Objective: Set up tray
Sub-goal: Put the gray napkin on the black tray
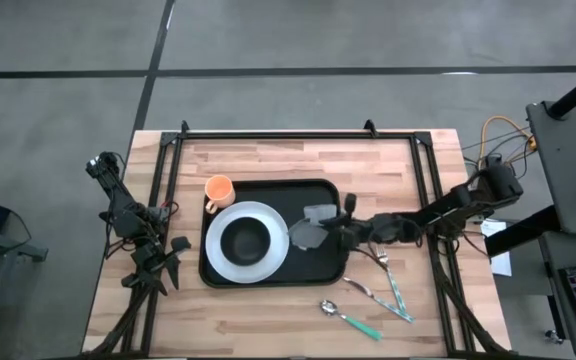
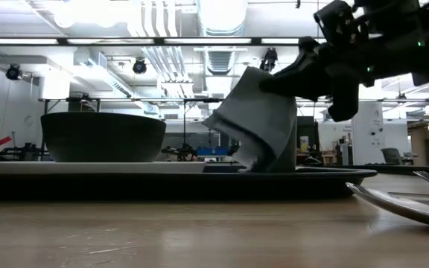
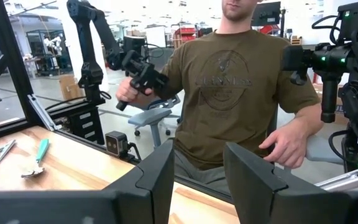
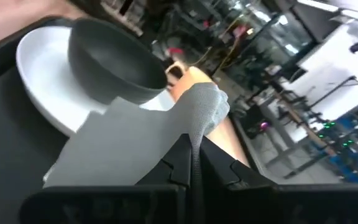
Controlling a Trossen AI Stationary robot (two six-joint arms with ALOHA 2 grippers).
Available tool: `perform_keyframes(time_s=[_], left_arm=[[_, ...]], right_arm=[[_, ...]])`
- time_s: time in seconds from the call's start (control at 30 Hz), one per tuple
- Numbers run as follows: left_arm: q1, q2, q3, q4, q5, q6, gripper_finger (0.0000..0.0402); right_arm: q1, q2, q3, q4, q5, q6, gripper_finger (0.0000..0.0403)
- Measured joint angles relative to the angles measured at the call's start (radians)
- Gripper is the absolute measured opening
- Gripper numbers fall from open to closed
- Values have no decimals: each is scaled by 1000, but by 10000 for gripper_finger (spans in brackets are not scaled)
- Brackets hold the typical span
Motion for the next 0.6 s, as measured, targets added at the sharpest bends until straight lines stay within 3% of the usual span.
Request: perform_keyframes(time_s=[0.2, 0.47, 0.6], left_arm=[[0, 0, 0, 0, 1, 0, 121], [0, 0, 0, 0, 0, 0, 121], [0, 0, 0, 0, 0, 0, 121]], right_arm=[[-2, 94, 12, 87, 196, -3, 8], [-26, 241, 129, 183, 427, -13, 8], [-23, 284, 153, 218, 431, -1, 8]])
